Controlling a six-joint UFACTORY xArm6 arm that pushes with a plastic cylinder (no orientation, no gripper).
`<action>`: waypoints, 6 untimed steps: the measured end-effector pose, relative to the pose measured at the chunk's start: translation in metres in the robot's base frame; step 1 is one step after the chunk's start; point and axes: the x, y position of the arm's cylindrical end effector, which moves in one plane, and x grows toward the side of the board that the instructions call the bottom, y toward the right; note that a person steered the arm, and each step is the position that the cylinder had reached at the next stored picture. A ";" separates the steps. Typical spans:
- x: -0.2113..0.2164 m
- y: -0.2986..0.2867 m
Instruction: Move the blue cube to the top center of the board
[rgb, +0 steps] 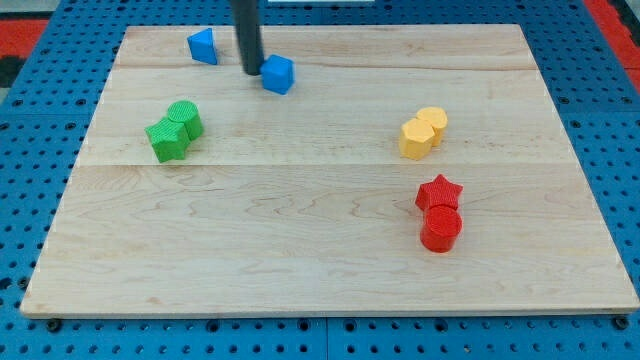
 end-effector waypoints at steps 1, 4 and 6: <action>0.017 0.000; 0.031 0.054; -0.010 0.070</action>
